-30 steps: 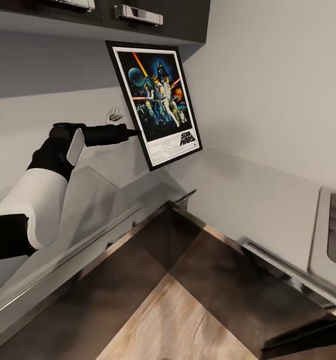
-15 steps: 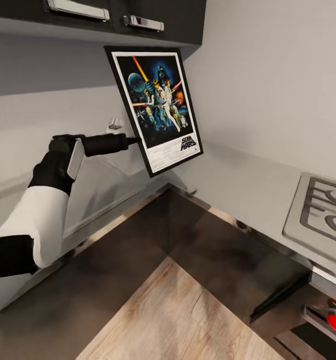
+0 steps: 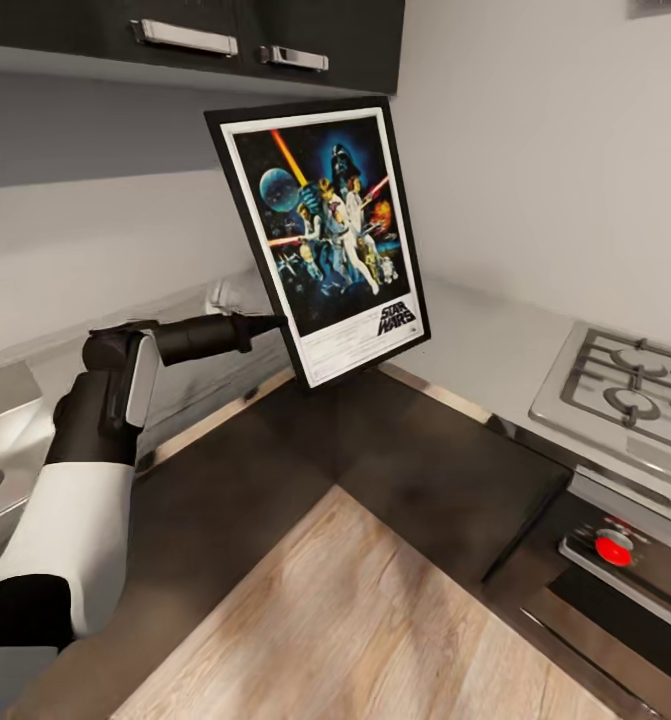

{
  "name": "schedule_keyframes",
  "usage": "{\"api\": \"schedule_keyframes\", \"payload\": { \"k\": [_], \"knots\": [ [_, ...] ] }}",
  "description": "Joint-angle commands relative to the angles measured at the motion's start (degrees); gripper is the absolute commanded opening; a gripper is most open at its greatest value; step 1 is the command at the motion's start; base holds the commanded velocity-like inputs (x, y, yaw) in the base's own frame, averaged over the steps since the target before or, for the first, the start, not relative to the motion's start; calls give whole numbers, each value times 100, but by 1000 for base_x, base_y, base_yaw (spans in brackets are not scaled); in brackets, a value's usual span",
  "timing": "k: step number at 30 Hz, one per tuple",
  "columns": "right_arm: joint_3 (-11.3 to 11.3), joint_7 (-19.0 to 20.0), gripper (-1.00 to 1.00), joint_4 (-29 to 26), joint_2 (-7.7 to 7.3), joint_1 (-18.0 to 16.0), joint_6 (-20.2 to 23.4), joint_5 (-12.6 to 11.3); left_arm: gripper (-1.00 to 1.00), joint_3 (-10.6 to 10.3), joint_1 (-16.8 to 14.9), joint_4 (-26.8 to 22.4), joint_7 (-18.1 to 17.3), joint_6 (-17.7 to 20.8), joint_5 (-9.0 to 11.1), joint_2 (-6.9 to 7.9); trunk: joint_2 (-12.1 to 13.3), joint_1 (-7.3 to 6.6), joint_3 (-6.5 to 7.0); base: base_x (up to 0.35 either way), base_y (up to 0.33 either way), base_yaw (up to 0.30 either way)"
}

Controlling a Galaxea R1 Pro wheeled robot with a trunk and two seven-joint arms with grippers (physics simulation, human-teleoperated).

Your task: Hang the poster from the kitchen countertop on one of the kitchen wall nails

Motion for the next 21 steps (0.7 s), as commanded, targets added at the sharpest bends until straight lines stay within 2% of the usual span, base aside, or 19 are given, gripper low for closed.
{"api": "schedule_keyframes", "payload": {
  "k": [1, 3, 5, 10, 14, 21],
  "knots": [
    [7, -3, 100, 2, -27, -3, -16, 14, -100, 3, 61, -68, -139, 29, 10, 1, -3, -4, -4, -339, 0, 0],
    [7, -3, 100, 1, -54, -3, -16, 11, -100, 3, 126, -116, -269, 35, 8, 1, -3, -4, -4, -339, 0, 0],
    [1, -3, 100, 1, -93, -3, -17, 8, -100, 7, 326, -260, -437, 42, 4, 6, -3, -4, -4, -339, 0, 0],
    [-2, -3, 100, -7, -120, -3, -22, 7, -100, 19, 876, -642, -540, 51, 3, 62, -3, -4, -4, -339, 0, 0],
    [-2, -3, 100, -8, -126, -3, -24, 7, -100, 25, 1142, -748, -579, 46, 4, 78, -3, -4, -4, -339, 0, 0],
    [-3, -11, 100, -13, -159, -3, -24, 6, -100, 107, 1650, -942, -922, 31, -12, 166, -3, -4, -4, -339, 0, 0]
  ]
}}
